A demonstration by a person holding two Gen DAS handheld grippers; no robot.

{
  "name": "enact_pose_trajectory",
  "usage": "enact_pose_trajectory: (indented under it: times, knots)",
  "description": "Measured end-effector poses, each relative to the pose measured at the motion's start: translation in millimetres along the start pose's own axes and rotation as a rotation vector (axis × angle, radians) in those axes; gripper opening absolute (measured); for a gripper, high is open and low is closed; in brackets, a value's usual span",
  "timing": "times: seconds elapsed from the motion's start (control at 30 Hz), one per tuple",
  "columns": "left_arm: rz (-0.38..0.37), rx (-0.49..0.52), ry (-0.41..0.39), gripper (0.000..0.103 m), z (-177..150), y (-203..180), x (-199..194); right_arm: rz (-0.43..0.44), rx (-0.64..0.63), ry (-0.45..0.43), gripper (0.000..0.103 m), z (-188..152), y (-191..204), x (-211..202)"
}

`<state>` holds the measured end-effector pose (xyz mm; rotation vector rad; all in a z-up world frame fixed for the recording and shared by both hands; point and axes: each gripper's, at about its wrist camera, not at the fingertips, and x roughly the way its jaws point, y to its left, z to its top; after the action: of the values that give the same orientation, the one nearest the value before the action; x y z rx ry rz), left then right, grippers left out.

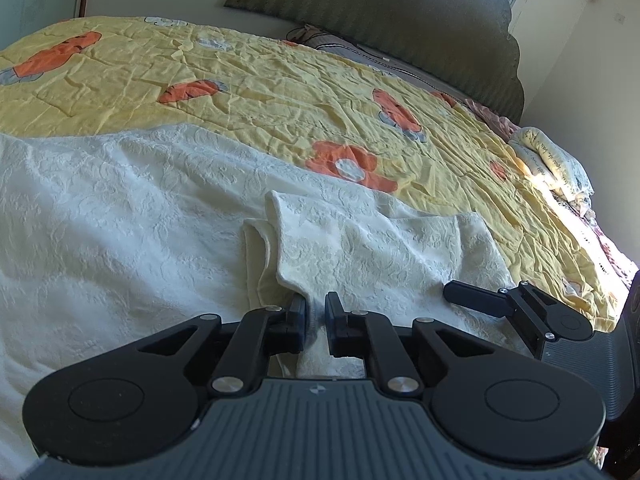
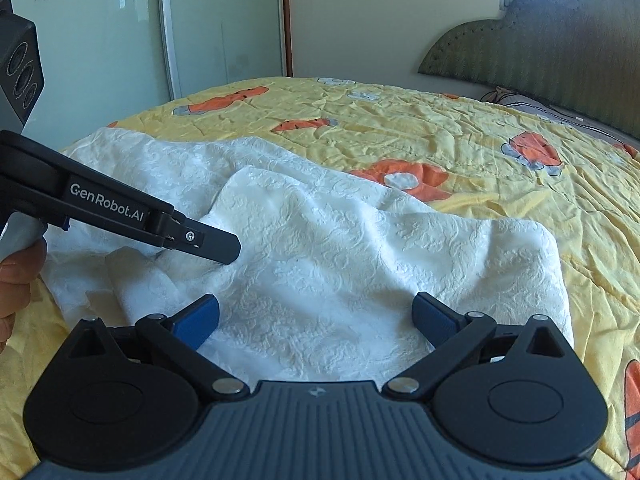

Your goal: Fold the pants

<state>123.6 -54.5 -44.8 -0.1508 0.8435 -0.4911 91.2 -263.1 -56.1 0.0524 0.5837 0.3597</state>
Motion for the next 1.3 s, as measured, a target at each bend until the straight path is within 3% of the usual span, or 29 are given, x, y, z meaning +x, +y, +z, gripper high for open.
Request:
enact_pose_trajectory:
  times: [1.3]
  knots:
    - [0.002,-0.001,0.003,0.022,0.4,-0.6,1.3,0.000,0.001,0.000,0.103,0.2,-0.3,-0.7]
